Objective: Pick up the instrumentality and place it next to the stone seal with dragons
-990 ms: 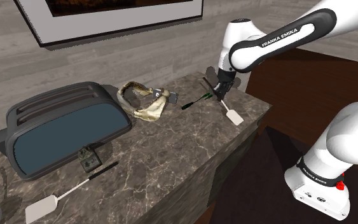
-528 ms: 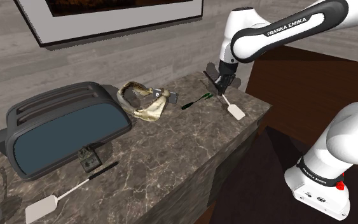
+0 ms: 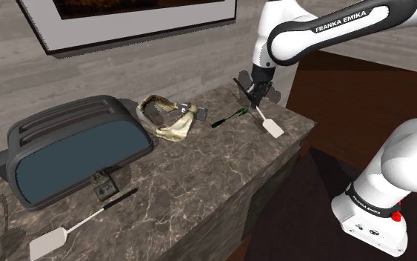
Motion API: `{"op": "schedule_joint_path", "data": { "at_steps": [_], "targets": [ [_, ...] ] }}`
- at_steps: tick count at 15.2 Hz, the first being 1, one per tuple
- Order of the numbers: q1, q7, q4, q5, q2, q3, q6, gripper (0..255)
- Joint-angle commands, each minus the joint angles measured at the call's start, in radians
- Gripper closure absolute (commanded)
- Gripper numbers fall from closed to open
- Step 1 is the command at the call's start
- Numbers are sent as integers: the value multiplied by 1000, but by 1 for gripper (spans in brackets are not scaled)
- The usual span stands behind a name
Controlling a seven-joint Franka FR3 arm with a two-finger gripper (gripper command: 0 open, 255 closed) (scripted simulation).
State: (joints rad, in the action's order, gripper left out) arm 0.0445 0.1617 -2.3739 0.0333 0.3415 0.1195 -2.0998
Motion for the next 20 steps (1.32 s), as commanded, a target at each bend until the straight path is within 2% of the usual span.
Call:
{"op": "schedule_joint_path", "data": {
  "at_steps": [1,11,20],
  "targets": [
    [-20,50,10,8,-5,35,5,255],
    [-110,313,119,19,-104,212,12,255],
    [-181,569,312,-53,-285,357,38,255]
  ]
}}
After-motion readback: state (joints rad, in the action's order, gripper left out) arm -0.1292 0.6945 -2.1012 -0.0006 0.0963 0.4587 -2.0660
